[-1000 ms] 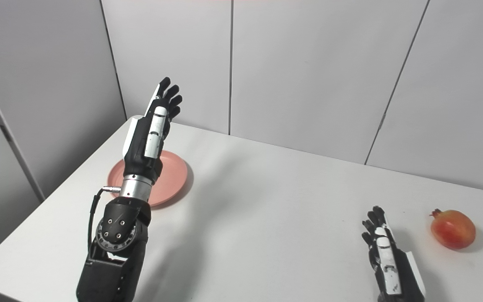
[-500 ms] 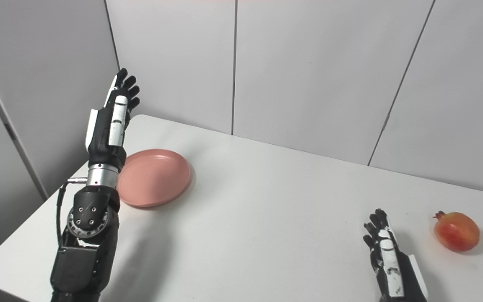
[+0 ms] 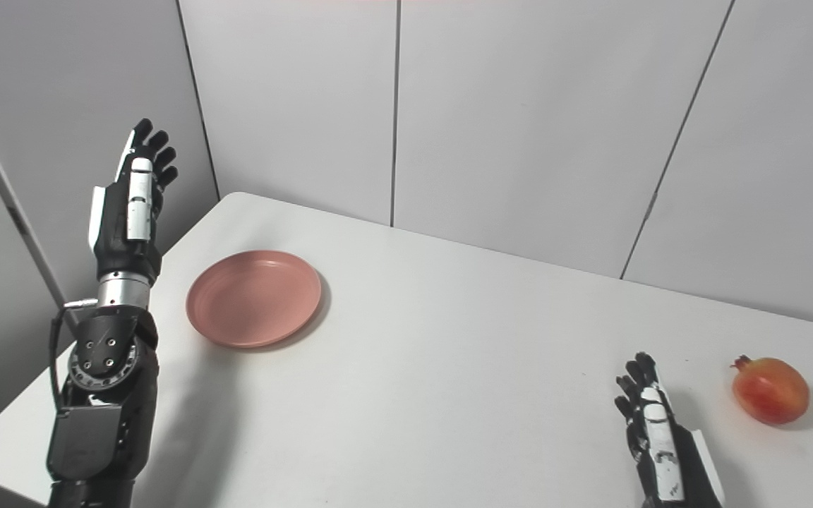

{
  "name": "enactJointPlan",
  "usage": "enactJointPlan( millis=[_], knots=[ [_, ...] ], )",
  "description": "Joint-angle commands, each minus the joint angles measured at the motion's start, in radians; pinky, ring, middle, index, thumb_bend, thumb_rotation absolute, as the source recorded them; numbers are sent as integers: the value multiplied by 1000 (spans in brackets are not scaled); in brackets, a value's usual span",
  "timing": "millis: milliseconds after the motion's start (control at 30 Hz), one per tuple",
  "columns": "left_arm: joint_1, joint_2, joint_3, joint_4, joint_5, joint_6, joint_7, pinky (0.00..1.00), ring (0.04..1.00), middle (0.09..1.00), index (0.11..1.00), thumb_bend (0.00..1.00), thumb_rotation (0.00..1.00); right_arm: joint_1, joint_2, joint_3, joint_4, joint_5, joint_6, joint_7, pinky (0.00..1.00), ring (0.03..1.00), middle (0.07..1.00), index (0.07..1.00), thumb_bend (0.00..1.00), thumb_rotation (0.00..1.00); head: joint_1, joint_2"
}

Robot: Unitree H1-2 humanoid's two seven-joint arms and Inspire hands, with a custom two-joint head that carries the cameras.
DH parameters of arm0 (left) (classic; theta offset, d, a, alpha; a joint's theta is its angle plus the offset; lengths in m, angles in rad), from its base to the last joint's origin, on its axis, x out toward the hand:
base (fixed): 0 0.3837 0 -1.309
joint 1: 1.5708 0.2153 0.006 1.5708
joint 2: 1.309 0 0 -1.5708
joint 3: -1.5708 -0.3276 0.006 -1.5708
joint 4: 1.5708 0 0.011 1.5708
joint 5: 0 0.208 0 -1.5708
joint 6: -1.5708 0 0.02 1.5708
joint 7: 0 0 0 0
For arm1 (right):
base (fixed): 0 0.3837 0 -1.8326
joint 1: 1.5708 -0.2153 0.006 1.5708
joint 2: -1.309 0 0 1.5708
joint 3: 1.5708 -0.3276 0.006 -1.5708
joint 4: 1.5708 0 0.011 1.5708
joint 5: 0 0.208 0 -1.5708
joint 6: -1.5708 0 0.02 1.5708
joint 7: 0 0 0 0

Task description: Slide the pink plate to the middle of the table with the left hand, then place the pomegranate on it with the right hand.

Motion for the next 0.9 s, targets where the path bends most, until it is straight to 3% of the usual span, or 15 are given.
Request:
enactJointPlan(
  millis=[0,567,867],
  knots=[
    [-27,29,7,-12,-5,-8,15,908,917,928,919,411,1000,-35,-12,-6,-21,-1,-38,10,1000,1000,1000,1000,104,1000,0,1],
    [-8,42,60,17,-128,76,13,938,940,947,937,343,1000,-34,-15,-9,-30,8,-30,14,1000,1000,1000,1000,109,1000,10,5],
    [-8,46,83,61,-167,79,18,944,937,946,932,304,1000,-33,-18,-9,-39,-1,-13,5,1000,1000,1000,1000,114,1000,16,5]
  ],
)
